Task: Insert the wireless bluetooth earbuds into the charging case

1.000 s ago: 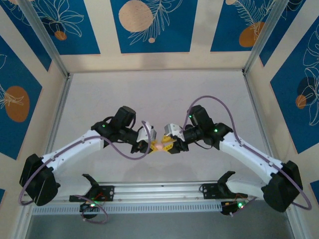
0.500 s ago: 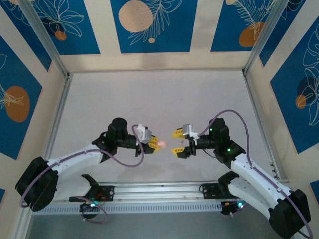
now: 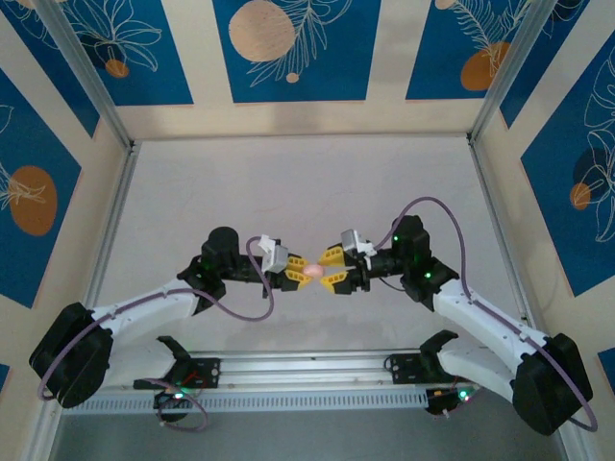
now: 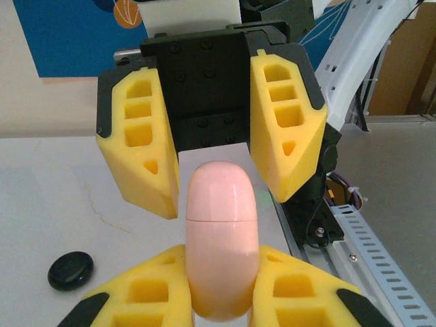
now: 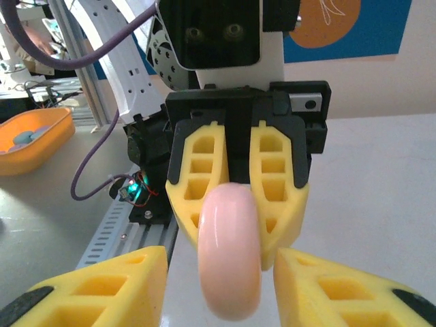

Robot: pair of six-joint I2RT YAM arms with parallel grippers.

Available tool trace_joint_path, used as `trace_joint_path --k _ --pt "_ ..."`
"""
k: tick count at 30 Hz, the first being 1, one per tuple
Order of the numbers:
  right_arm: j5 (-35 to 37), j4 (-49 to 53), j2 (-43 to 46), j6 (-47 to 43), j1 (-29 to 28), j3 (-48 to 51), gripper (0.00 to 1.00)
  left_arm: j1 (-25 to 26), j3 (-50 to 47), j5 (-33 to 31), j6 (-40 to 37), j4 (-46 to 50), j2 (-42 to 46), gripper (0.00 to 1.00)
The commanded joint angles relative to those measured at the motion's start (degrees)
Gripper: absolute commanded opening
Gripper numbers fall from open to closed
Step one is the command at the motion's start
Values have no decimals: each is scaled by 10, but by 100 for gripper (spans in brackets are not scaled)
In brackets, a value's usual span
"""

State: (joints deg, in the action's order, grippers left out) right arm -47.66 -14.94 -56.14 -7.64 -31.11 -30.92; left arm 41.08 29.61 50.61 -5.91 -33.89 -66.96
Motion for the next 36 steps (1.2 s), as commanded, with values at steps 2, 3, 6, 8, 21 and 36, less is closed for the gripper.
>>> trace_joint_path --k 2,3,6,8,21,36 --pt "-23 -12 -15 -8 -6 -24 38 6 -3 19 4 -17 10 14" --pt "-25 -11 -17 -9 -7 -25 37 6 -2 18 4 -14 12 14" --pt "-23 -12 -22 -12 -9 -27 35 5 4 18 2 0 15 14" --pt "-22 -13 -24 -15 -11 -28 34 5 4 18 2 1 18 15" --pt "-7 95 -8 -106 -13 -56 16 6 20 13 -15 41 33 33" --pt "60 437 -11 -348 -30 -187 16 21 94 -52 -199 344 79 45"
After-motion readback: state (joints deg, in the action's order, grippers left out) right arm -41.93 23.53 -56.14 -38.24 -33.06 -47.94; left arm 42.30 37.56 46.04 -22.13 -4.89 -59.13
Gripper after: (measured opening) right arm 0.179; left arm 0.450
